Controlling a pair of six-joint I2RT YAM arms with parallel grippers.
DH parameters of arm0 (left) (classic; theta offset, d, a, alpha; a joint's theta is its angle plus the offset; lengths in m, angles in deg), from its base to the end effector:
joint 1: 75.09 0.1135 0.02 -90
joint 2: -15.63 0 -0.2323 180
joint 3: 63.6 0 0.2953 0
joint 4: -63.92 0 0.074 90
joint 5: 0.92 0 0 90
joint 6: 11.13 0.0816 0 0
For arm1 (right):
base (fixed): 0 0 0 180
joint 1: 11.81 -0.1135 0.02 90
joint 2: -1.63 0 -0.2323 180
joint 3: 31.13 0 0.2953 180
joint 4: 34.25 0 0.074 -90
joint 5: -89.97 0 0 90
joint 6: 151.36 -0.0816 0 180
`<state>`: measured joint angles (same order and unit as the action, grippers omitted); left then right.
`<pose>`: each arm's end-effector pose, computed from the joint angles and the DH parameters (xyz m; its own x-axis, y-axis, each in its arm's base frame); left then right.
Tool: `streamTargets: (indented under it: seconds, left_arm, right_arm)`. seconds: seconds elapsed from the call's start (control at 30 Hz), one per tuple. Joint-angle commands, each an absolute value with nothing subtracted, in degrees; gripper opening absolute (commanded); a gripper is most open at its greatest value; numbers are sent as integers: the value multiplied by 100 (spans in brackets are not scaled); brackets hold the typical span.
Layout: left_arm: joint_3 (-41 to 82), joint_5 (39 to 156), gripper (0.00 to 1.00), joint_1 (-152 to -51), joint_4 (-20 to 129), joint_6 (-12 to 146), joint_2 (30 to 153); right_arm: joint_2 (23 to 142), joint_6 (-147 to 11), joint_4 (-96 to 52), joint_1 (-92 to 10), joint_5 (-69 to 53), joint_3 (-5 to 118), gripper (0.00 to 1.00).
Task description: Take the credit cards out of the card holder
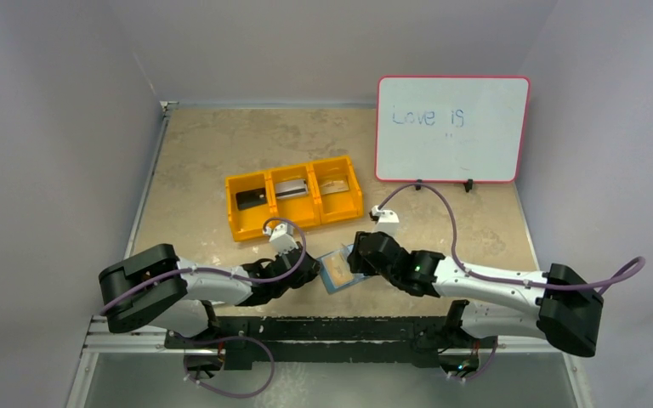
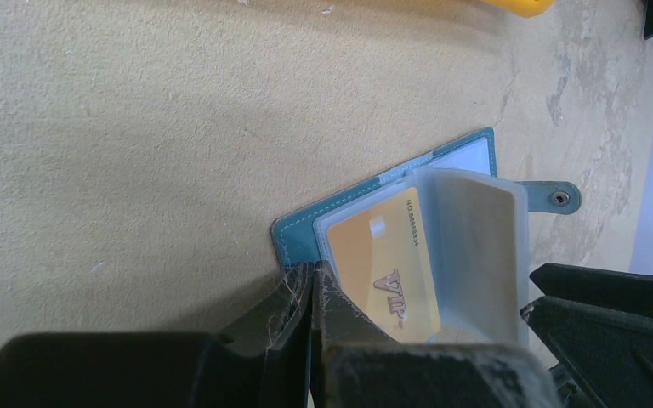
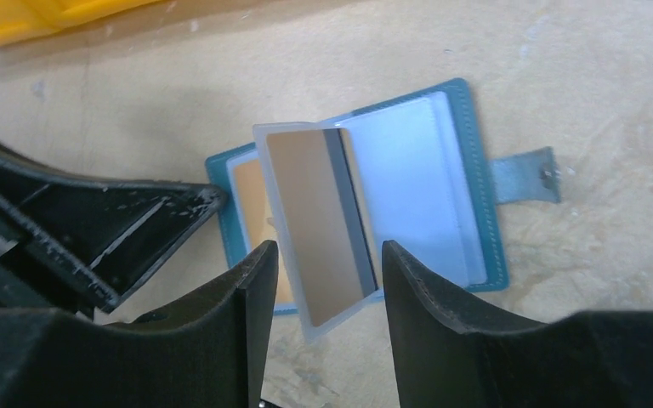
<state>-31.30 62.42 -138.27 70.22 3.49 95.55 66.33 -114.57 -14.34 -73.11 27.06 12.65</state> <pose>0.1629 -0.2412 0.0271 -0.6998 -0.5324 -0.4762 -0.1253 0.7478 -0.6519 0.1803 0.2519 0.1222 -0.6809 0.2410 -0.6916 -0.1171 0.8963 0.4276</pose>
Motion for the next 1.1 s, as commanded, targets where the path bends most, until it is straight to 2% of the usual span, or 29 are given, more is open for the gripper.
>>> streamTargets:
  seconds: [0.0,0.13,0.23,0.37,0.5,0.8,1.07]
  left_arm:
    - [-3141,6148,0,-13819,6319,645,9628]
    - [-3130,6101,0,-13819,6251,653,9564]
    - [-3103,6096,0,-13819,6192,677,9514]
    - [-3050,6033,0,-13819,6034,712,9440]
    - [-2990,5950,0,-13819,5919,860,9199]
    - [-2449,5875,37,-13833,5536,1601,8786]
    - [-2242,6225,41,-13877,5669,1900,9253]
  right_arm:
    - [6527,-10557,-2527,-7281,1767,1150,51]
    - [6791,-10154,-3246,-7281,853,1149,51]
    - [6852,-10254,-3101,-7281,945,1273,50]
    - [6260,-10547,-2836,-7186,1625,1138,52]
    - [5923,-10551,-2905,-6437,981,866,53]
    - [6457,-10571,-4052,-5813,-521,470,49]
    - [7096,-10760,-4772,-5528,-1111,222,46]
